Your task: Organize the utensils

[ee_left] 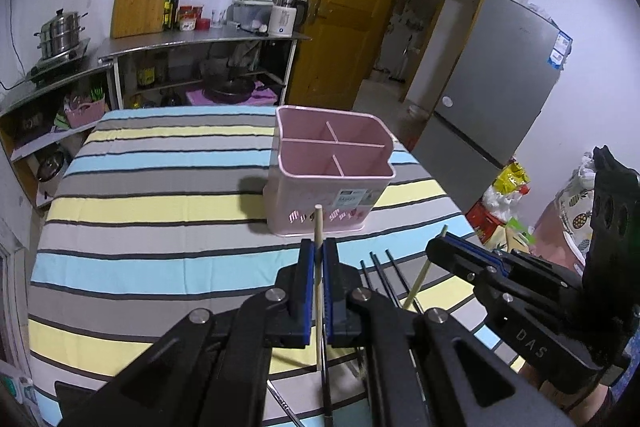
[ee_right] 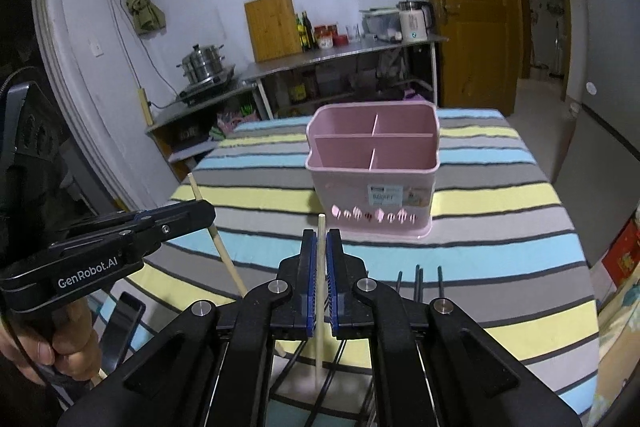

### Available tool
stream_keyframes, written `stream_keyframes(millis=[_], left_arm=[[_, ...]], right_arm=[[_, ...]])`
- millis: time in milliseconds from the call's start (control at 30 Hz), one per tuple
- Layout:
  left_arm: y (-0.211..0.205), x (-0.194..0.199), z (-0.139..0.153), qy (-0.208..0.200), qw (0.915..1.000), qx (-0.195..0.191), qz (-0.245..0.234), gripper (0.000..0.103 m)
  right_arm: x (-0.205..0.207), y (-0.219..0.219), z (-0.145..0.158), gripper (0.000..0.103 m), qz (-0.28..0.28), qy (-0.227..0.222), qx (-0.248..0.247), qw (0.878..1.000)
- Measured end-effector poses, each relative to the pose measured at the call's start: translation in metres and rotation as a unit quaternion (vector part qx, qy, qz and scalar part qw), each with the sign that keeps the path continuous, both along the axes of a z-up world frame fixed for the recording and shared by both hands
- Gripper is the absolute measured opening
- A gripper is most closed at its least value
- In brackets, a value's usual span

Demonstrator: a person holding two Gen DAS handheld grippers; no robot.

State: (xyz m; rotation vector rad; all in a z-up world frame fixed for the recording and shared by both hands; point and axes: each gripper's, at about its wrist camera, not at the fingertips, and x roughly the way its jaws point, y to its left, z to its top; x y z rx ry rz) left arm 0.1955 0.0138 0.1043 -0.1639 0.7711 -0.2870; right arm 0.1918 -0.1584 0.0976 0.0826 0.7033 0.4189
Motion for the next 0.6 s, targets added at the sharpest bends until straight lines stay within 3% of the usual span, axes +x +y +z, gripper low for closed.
stream_keyframes(millis=[600], left_arm=[[-0.003,0.011,0.021,-0.010,0.9999,0.001,-0.008,0.005]], right_arm=[[0.009,-0.026,0.029,0.005,-0.024,-0.043,0.021,0.999]])
